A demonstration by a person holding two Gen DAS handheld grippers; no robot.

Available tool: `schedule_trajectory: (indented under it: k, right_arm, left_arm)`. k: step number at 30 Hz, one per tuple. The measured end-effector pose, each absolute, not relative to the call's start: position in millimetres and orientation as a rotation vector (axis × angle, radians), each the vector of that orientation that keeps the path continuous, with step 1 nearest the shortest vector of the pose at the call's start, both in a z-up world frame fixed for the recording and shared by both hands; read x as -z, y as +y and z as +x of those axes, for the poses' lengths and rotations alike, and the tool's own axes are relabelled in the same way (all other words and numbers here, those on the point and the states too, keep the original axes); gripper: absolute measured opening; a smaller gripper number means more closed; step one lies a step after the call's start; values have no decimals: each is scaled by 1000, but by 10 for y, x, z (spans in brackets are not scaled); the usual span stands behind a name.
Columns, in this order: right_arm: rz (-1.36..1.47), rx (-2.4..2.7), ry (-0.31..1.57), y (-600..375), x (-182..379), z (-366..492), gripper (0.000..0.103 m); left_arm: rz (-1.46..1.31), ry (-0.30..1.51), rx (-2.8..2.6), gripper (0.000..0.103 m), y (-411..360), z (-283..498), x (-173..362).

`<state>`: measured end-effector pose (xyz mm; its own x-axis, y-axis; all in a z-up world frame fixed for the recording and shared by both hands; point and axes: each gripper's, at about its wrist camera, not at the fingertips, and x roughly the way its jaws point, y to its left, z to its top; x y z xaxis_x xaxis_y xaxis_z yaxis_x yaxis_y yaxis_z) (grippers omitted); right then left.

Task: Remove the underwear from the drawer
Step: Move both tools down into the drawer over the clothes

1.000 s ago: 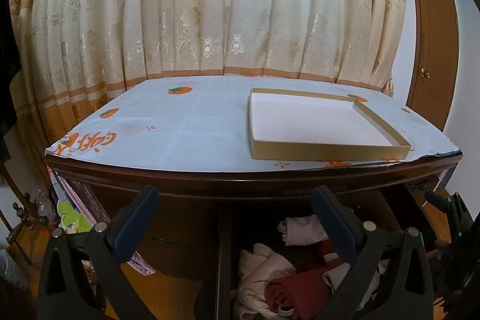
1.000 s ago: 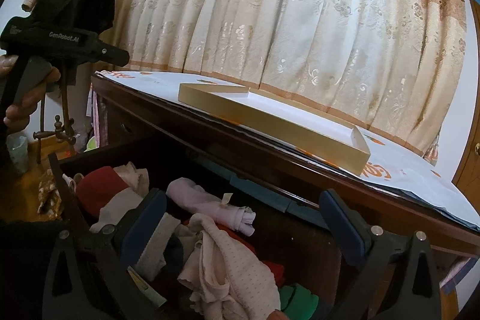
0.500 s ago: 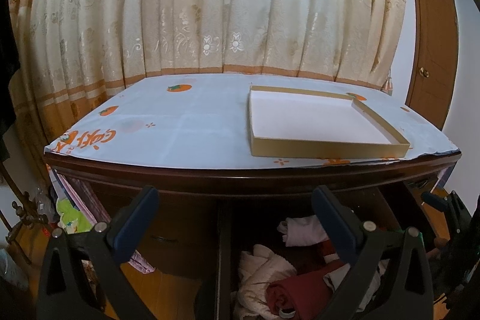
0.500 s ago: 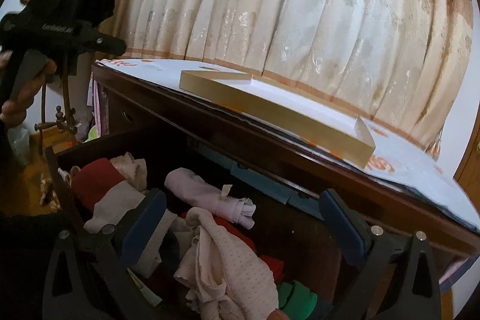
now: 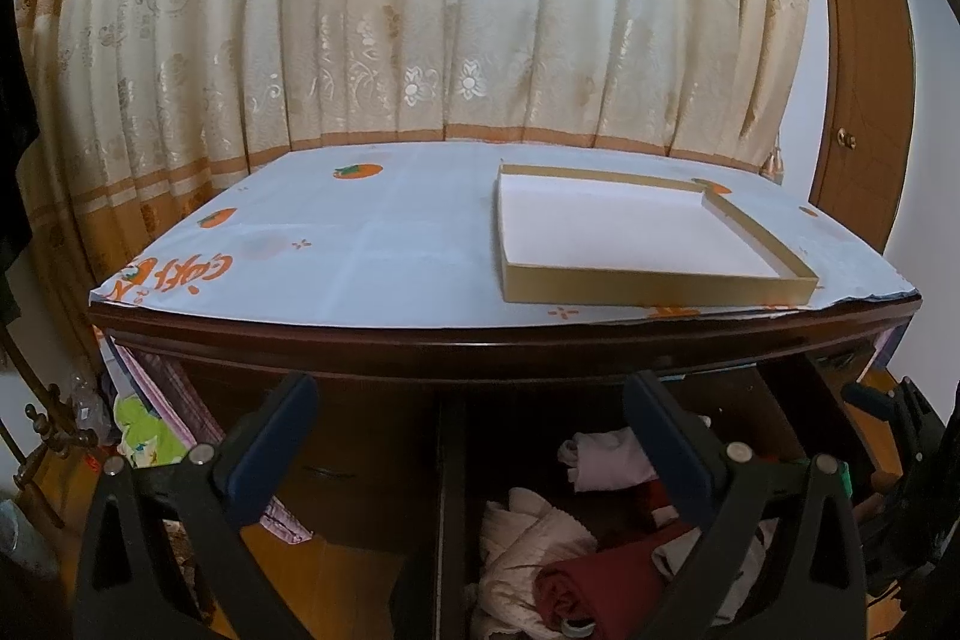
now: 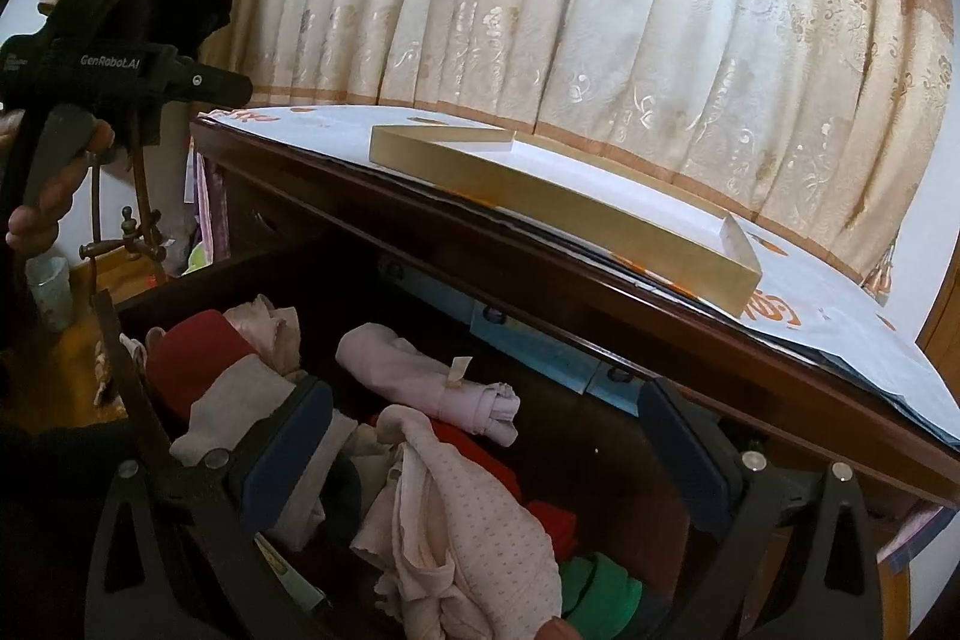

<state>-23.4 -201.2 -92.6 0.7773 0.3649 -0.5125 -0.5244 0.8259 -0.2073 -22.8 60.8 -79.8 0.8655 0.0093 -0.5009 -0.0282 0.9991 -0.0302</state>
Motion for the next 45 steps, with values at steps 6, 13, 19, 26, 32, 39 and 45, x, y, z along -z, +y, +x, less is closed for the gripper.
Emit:
schedule_trajectory:
  k: [6, 13, 19, 26, 32, 39, 45]
  right_arm:
    - [-372, -506, 492, -1987, 945, -223, 103]
    - [-325, -502, 533, -2043, 956, -155, 103]
    - [-314, -497, 548, -2060, 967, -140, 103]
    - [-243, -491, 614, -2146, 957, -40, 103]
    - [-213, -448, 665, -2307, 829, 67, 103]
    - [-261, -463, 811, -2267, 967, 96, 103]
    - [-249, -508, 902, -2176, 1088, 142, 102]
  left_arm:
    - [-31, 534, -15, 103, 600, -231, 808]
    - [-23, 550, 4, 103, 570, -225, 847]
    - [-20, 613, 67, 103, 484, -181, 946]
    - [-44, 669, 154, 103, 397, -132, 1056]
    - [10, 693, 155, 103, 376, -101, 1116]
    - [38, 731, 198, 103, 292, -93, 1180]
    - [83, 749, 237, 103, 234, -102, 1193]
